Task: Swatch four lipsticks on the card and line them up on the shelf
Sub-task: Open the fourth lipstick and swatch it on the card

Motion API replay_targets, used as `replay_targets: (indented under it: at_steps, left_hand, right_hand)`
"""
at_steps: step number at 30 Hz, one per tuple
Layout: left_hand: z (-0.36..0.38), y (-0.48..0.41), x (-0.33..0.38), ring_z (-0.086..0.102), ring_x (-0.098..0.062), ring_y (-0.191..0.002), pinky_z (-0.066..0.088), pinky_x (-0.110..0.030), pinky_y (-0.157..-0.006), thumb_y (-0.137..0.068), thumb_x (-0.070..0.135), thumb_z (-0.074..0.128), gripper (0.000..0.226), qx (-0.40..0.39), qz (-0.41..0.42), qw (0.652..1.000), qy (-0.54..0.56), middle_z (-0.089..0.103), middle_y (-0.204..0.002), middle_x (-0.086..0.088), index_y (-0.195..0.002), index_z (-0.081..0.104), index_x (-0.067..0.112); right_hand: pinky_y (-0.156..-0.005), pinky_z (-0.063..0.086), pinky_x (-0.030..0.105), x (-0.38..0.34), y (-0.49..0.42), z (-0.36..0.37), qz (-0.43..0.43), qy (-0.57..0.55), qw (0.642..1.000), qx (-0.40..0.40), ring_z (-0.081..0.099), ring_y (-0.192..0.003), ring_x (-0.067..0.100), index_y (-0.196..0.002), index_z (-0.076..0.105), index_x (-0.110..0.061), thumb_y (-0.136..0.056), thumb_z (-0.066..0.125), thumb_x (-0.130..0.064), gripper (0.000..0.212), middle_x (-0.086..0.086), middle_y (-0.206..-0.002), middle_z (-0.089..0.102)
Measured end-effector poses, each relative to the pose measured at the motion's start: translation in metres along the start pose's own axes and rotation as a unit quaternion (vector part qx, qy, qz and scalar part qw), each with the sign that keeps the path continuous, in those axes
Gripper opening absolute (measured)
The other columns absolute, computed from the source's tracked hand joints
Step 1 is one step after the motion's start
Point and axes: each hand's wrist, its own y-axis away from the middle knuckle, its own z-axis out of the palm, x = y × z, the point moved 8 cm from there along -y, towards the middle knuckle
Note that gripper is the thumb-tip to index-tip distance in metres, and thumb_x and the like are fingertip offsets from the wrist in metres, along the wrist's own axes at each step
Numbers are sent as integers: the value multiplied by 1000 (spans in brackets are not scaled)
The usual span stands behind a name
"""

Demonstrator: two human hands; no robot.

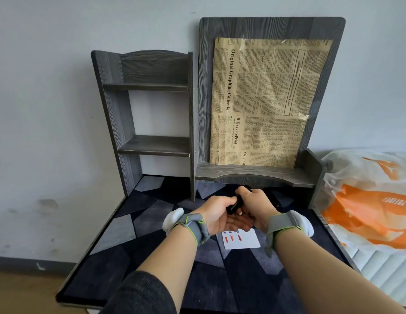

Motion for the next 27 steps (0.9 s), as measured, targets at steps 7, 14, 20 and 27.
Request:
replay_targets:
  at_steps: [7,14,20,27]
  left_hand:
    - [2,2,-4,71,-28,-72,54,-23,-57,-102,29,26,45,-19,19,998,62,68,-84,-22,-70,48,6]
    - [0,-2,-8,62,-22,-66,53,-26,-59,-101,29,34,39,3,9,999,39,64,-79,-14,-77,55,5]
    - [-23,-2,-8,51,-10,-67,42,-17,-52,-99,20,42,25,55,33,996,-69,59,-82,1,-91,63,8]
    - [-44,-3,6,56,-14,-71,48,-25,-64,-94,18,53,17,148,119,971,-148,56,-88,-2,-111,52,20]
  right_hand:
    - [-35,44,19,0,-4,-14,36,-68,997,22,31,-39,17,-75,44,-8,-91,49,-19,20,5,-43,33]
    - [-41,43,21,-6,-11,-28,14,-15,998,55,39,-40,16,-74,47,-10,-88,51,-23,20,6,-53,38]
    - [-37,38,20,-3,-14,-43,15,-38,996,79,34,-43,17,-80,49,-11,-90,52,-27,19,5,-53,37]
    - [-49,48,26,7,-9,-37,65,-19,997,40,40,-45,18,-80,50,-8,-91,49,-27,22,10,-59,47]
